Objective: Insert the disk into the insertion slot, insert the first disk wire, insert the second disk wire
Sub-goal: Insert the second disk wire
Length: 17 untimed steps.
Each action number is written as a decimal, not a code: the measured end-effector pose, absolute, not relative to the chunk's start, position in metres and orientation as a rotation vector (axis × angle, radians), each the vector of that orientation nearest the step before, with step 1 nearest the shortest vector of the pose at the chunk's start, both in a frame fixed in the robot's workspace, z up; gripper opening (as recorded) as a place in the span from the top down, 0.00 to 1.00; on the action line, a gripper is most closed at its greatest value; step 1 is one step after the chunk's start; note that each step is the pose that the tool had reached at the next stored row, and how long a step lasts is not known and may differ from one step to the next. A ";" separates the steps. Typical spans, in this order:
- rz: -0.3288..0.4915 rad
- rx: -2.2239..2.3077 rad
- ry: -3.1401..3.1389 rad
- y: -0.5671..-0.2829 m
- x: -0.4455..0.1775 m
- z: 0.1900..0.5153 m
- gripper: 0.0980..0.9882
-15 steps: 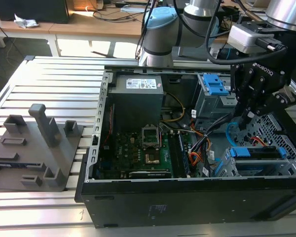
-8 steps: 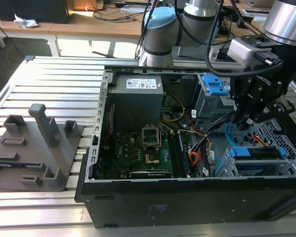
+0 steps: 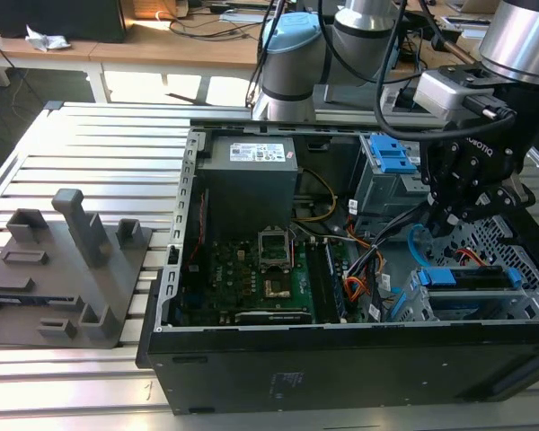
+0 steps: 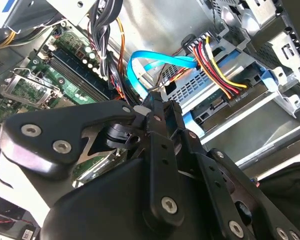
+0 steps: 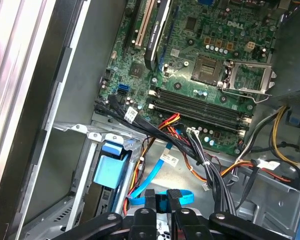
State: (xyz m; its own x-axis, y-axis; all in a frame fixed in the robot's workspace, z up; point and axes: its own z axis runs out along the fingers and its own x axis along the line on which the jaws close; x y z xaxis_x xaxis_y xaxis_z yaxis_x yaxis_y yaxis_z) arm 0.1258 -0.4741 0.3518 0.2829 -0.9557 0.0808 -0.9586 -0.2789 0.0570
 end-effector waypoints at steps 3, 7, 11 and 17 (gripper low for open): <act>0.047 2.438 -1.826 -0.474 0.126 0.352 0.88; 0.048 2.438 -1.825 -0.474 0.126 0.352 0.88; 0.062 2.428 -1.818 -0.474 0.126 0.352 0.79; 0.109 2.391 -1.793 -0.474 0.126 0.350 0.79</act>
